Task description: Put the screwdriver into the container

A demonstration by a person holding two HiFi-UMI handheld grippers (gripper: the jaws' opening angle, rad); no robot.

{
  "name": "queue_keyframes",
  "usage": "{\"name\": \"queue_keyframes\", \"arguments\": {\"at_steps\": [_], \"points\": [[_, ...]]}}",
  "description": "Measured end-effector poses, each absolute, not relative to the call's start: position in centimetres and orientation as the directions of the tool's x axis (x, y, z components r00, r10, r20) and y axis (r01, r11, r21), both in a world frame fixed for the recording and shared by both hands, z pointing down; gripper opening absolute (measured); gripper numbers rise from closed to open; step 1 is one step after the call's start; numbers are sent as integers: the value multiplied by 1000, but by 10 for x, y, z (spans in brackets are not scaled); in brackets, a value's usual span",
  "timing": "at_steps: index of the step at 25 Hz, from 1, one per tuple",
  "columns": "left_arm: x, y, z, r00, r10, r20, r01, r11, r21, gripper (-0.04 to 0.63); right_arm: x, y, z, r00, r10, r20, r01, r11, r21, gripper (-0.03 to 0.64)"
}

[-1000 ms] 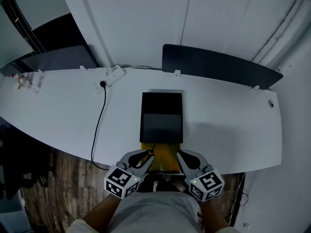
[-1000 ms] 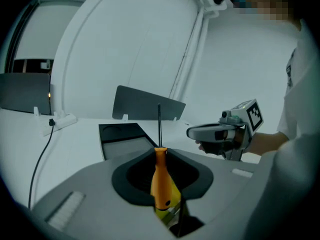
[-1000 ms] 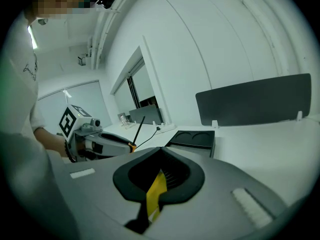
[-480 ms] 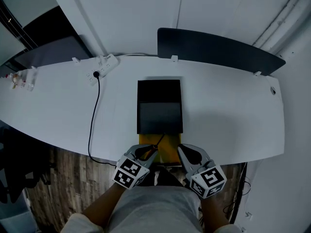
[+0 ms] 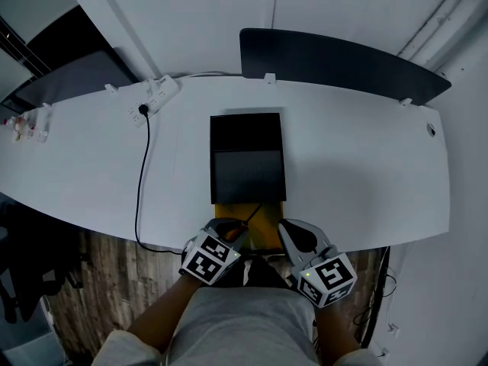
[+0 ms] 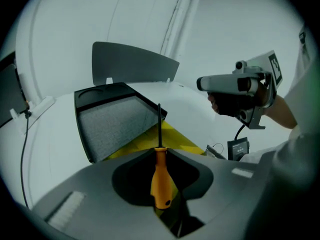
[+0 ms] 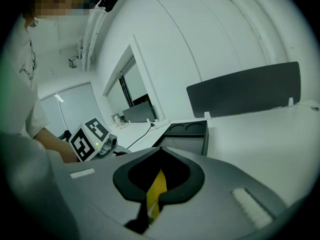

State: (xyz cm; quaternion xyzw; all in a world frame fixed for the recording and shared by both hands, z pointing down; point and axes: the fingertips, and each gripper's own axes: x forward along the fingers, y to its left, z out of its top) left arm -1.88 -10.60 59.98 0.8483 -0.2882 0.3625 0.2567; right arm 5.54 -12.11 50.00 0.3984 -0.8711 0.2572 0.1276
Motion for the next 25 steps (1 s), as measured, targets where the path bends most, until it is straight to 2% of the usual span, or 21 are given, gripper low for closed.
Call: {"name": "queue_keyframes", "arguments": {"at_steps": [10,25], "points": [[-6,-100,634,501,-162,850,-622,-750,224,72,60,-124,505,-645,-630,433,-764,539,-354,14],[1,-101,662,407,-73,910,-597,-775,204,74,66,-125,512,-642,-629,437,-766,526,-368,14]]}}
